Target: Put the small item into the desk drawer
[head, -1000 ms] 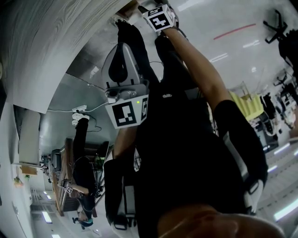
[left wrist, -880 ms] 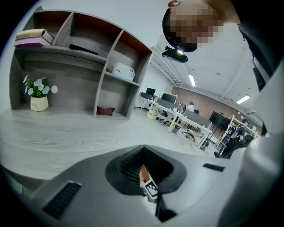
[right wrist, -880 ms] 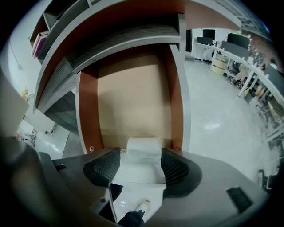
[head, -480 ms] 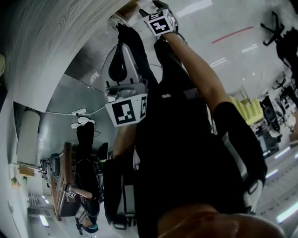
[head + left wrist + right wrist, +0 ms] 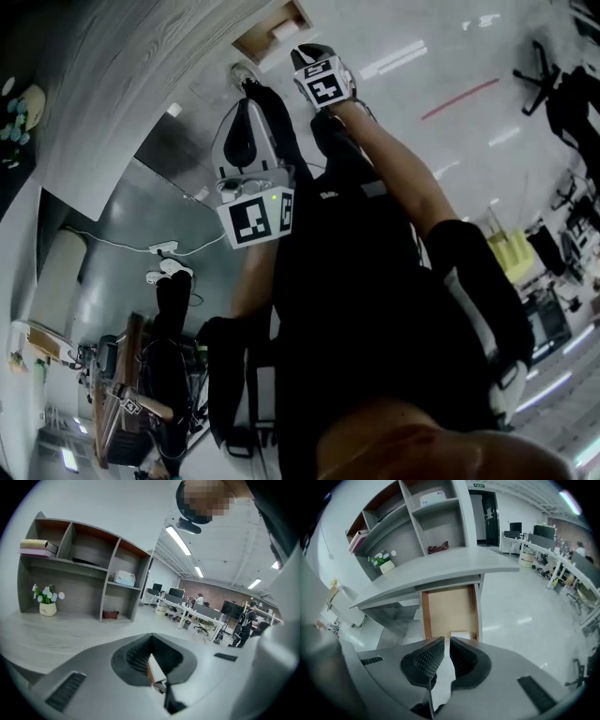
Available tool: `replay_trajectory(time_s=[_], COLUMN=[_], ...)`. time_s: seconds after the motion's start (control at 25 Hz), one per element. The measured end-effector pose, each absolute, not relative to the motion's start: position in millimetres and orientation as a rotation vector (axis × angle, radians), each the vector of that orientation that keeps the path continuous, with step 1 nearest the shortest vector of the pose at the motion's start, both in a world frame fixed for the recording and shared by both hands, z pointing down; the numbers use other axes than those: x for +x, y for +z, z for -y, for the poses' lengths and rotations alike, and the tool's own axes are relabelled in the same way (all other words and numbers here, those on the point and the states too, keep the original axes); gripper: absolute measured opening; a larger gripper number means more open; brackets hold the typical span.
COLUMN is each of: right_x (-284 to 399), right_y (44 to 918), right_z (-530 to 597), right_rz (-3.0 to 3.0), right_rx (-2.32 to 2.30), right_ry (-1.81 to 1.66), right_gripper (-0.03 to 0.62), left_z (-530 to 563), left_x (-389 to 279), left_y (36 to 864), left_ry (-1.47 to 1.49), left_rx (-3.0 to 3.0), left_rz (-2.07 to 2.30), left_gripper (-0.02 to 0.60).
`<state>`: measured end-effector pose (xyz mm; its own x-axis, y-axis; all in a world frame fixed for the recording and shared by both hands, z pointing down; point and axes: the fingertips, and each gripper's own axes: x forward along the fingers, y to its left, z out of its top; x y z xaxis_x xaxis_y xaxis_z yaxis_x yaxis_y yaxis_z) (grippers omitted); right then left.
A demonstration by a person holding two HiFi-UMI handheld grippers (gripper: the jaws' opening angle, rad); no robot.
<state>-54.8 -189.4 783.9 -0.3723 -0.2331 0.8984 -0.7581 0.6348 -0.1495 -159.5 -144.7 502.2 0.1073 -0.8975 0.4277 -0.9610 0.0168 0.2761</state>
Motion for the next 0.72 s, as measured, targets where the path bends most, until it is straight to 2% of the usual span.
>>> replay_trajectory(time_s=[0.24, 0.72], right_x=[-46.3, -2.1], right_y=[726.3, 583.1], right_z=[177.5, 154.5], right_rz=[1.986, 2.245], right_rx=[0.801, 0.820], right_ry=[0.655, 0.532], right_gripper=[0.003, 0.000], left_z=[117.6, 67.7], left_x=[-145.5, -76.9], left_y=[466.8, 383.4], left_ry=[0.137, 0.059], left_rx=[1.900, 1.895], left_rz=[1.879, 2.046], left_gripper=[-0.002, -0.002])
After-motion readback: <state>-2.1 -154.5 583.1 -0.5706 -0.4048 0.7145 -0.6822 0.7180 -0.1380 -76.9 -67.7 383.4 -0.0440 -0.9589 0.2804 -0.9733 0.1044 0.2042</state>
